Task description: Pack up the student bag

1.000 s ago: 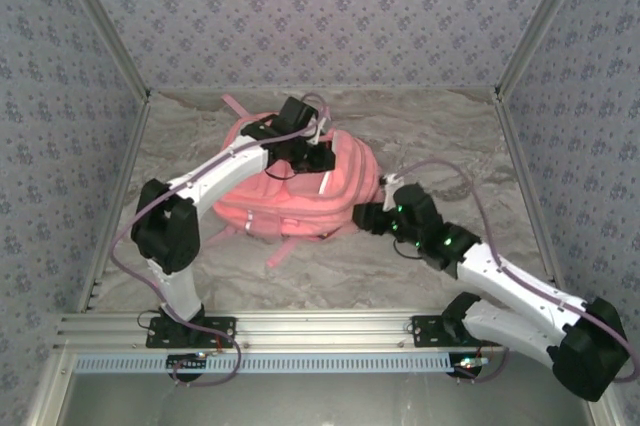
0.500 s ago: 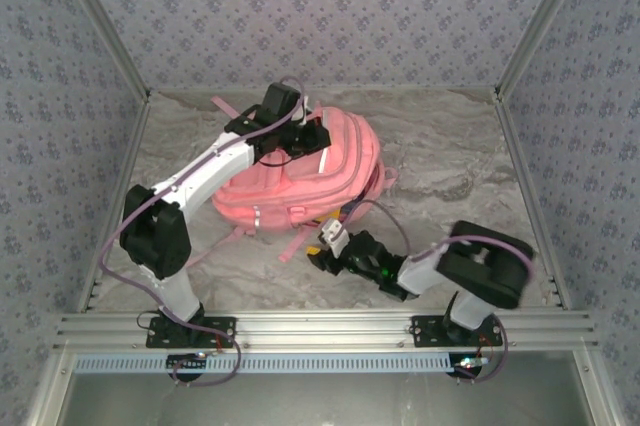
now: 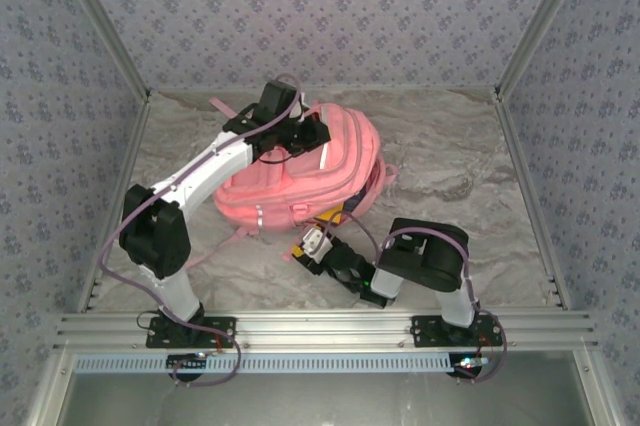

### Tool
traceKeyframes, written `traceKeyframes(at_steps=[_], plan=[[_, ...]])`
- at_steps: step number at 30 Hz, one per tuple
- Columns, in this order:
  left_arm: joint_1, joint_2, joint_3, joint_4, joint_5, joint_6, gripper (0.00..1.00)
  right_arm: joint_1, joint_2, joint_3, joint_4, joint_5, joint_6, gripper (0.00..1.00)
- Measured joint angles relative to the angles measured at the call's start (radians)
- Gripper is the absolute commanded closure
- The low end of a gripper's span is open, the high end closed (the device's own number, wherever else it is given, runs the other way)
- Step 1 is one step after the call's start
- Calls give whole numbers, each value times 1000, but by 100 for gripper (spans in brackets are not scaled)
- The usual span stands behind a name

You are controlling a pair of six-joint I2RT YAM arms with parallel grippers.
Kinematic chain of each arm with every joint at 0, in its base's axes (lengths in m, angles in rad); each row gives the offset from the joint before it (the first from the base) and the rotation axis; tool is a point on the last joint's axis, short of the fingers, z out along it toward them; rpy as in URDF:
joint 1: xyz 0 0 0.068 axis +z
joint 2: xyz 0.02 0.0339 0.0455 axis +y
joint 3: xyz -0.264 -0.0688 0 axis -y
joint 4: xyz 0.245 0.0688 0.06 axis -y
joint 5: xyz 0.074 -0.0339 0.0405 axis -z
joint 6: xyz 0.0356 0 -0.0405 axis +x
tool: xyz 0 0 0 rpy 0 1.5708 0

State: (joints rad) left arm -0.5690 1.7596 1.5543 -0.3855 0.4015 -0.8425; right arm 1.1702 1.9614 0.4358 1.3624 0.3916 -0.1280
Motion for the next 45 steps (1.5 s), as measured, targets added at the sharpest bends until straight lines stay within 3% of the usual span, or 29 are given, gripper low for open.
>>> traceKeyframes(at_steps=[8,18,32,36,45], plan=[[23,-2,-18,31,29,-23,100,-4,26,2,19,91,89,49],[39,-2,-18,54,33,-50,100,29,85,44,24,129,152,54],[39,-2,-45,110,34,-99,100,-10,141,101,26,189,200,59],[39,-2,-59,132,33,-110,100,-17,146,121,25,188,202,66],[39,-4,-93,174,32,-121,100,-62,162,139,23,168,210,97]])
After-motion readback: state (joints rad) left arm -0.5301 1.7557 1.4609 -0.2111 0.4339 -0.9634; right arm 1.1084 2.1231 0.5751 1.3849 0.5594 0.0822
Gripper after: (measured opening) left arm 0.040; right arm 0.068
